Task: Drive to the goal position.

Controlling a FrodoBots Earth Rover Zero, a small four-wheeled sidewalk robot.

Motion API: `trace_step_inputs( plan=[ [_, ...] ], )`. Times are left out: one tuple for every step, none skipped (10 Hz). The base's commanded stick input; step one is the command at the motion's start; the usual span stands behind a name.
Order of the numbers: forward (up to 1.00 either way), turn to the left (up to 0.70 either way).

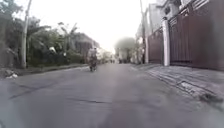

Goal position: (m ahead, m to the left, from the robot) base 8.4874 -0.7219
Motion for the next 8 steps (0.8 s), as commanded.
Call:
trace_step_inputs(
  plan=[
    [1.00,0.04],
    [1.00,0.04],
    [1.00,0.04],
    [1.00,0.04],
    [1.00,0.04],
    [1.00,0.04],
    [1.00,-0.23],
    [1.00,-0.36]
  ],
)
